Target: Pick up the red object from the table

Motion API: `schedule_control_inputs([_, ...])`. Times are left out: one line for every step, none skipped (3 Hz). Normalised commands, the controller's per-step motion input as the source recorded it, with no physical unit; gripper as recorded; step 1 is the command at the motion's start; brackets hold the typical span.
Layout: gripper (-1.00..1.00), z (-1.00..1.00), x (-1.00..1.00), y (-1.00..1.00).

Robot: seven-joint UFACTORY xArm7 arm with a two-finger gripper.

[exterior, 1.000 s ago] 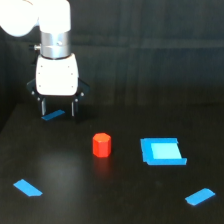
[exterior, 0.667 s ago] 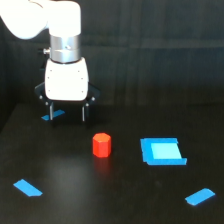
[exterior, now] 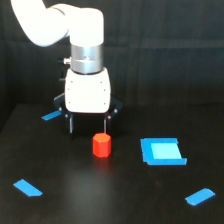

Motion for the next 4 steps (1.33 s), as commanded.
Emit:
schedule_control_inputs([0.94,-0.11,0.49,-0.87])
schedule_control_inputs([0.79,-0.26,-0.01,-0.26])
schedule_control_inputs([-0.73,-0.33,-0.08,0.02])
schedule_control_inputs([-0.88,-0.33,-0.03,0.1])
